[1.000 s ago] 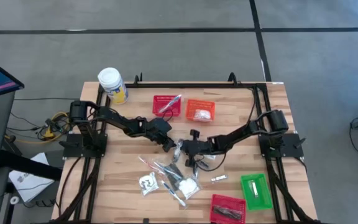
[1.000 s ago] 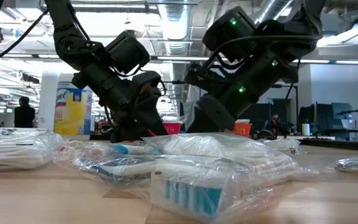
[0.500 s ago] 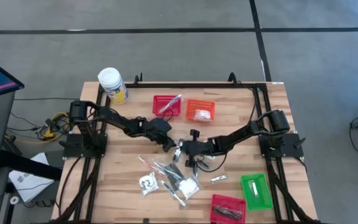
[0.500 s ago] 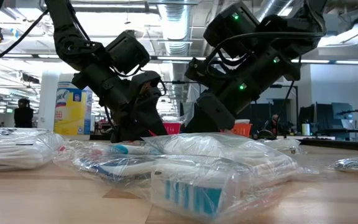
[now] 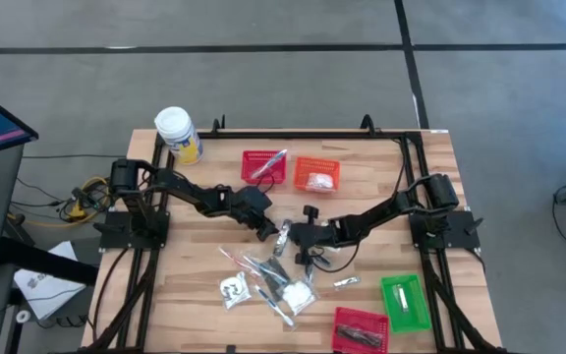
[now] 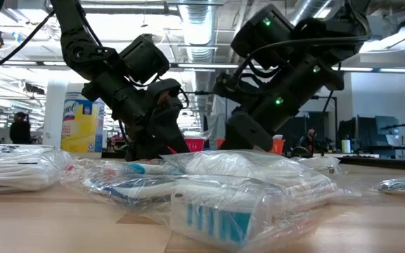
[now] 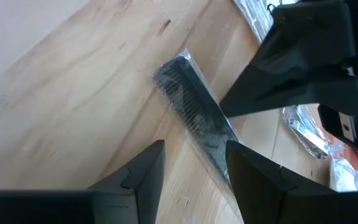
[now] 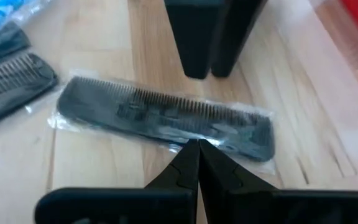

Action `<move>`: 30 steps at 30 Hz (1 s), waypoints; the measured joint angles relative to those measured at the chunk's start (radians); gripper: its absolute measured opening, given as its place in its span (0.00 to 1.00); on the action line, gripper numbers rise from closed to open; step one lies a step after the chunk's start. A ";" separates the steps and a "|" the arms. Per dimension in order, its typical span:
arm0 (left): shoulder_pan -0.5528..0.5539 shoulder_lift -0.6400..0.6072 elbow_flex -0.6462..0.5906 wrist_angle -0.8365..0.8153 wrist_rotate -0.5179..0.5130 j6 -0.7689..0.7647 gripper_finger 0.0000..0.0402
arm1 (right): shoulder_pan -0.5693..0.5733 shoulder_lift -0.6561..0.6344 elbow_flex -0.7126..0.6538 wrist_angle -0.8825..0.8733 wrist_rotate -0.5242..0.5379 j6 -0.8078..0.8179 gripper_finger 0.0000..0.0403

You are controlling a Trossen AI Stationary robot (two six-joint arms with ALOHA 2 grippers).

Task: Pick & Place Travel size toiletries
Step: Put the black hair comb into the bottom red bin

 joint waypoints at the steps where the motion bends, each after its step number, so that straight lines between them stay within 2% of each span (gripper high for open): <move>1: -0.001 0.000 0.000 0.001 0.001 0.000 0.42 | -0.004 0.000 0.000 -0.009 0.000 0.007 0.00; 24: -0.011 0.000 0.002 0.016 0.010 -0.002 0.42 | -0.035 0.050 0.005 0.024 -0.003 0.028 0.00; 30: -0.021 0.048 0.042 0.031 0.029 0.000 0.42 | -0.036 0.053 0.003 0.057 0.000 0.013 0.00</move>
